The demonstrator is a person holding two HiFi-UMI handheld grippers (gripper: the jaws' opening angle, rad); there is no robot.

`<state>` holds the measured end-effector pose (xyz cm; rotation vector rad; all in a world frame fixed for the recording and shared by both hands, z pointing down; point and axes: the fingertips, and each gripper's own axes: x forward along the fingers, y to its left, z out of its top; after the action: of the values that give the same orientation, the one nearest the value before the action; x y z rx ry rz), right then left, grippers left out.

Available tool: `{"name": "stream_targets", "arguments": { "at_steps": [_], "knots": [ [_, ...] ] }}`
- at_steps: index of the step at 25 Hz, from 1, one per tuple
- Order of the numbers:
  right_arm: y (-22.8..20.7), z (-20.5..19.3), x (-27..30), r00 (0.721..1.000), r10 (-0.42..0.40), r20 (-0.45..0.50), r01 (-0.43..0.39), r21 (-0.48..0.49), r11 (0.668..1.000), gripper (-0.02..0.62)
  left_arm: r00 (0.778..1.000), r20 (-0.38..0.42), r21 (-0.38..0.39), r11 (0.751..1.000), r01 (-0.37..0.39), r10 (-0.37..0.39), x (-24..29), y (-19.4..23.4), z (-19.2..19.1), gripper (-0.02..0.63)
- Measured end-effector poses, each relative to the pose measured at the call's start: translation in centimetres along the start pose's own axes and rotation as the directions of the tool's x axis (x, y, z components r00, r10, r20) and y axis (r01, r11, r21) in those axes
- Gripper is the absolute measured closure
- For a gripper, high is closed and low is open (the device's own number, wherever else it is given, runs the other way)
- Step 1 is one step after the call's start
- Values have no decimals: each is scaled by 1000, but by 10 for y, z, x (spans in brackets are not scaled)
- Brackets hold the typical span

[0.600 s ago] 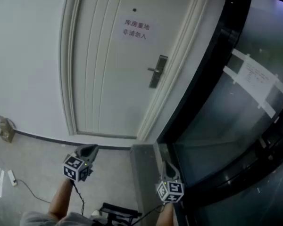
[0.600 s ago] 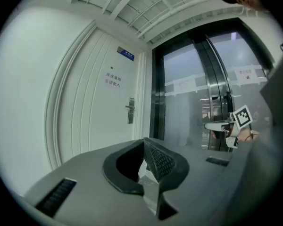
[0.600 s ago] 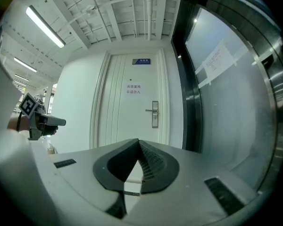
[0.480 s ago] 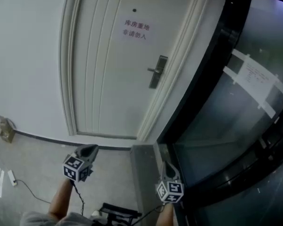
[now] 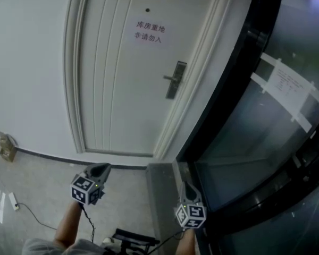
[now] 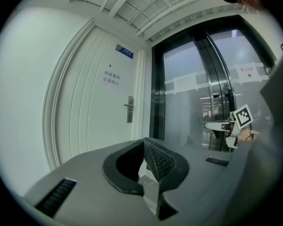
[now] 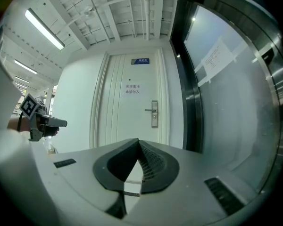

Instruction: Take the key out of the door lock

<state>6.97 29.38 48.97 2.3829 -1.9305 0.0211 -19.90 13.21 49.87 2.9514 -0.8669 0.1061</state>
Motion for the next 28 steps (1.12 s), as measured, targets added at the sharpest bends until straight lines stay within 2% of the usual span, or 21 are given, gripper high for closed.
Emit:
{"name": "stream_targets", "arguments": {
  "at_steps": [17,23,28],
  "knots": [
    [-38,-10,21,999,51,-2,-51,13,999,583,1000,13,-4,1000,-10,10,47,-33,6,601],
    [-42,-15,39,998,63,-7,-63,9,998,583,1000,5,-5,1000,-18,18,65,-23,2,601],
    [-44,-15,70,998,57,-7,-57,12,998,583,1000,11,-5,1000,-19,19,89,1,5,601]
  ]
}}
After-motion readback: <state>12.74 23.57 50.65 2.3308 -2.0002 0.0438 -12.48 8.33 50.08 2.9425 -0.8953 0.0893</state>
